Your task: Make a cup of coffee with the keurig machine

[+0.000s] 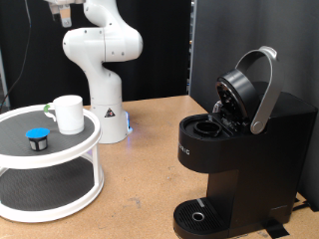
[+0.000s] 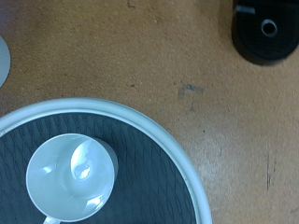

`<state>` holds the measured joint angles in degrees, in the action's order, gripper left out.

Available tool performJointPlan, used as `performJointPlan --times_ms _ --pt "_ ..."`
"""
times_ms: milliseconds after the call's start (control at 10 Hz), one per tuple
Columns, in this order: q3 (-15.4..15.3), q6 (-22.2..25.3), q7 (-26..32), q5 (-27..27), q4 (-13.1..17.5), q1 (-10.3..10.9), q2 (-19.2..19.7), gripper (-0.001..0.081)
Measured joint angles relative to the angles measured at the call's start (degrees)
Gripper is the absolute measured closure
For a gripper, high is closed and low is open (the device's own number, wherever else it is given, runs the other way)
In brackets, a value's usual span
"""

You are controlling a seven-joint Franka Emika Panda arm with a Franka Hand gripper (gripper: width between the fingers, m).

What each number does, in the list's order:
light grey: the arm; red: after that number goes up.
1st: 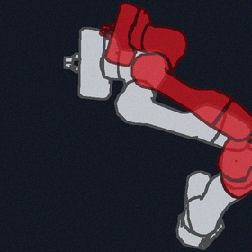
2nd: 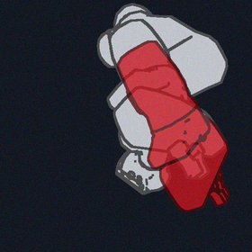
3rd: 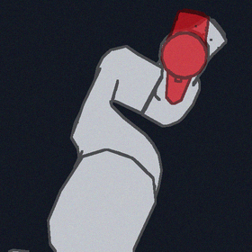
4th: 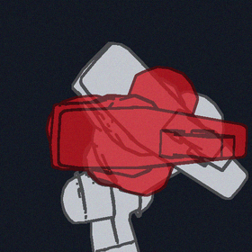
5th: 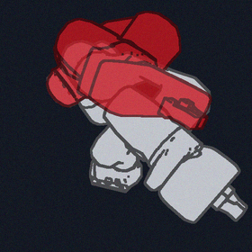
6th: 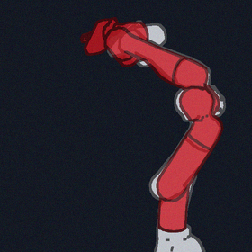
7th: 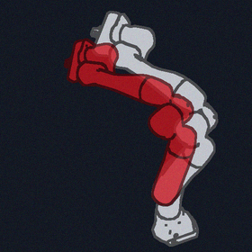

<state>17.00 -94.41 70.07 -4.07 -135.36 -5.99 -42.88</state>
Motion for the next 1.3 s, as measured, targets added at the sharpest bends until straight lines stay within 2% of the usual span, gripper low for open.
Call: performJointPlan --times_ms 200,500,1000,1300 --pt "3.1 0.0 5.8 0.1 0.6 0.4 0.9 0.0" --pt "5.4 -0.7 8.6 -0.9 2.6 0.4 3.7 0.0" --pt "5.2 -2.6 11.6 -2.1 4.4 0.6 9.8 0.0" --pt "3.5 -3.9 12.0 -4.2 4.5 0.6 10.1 0.0"
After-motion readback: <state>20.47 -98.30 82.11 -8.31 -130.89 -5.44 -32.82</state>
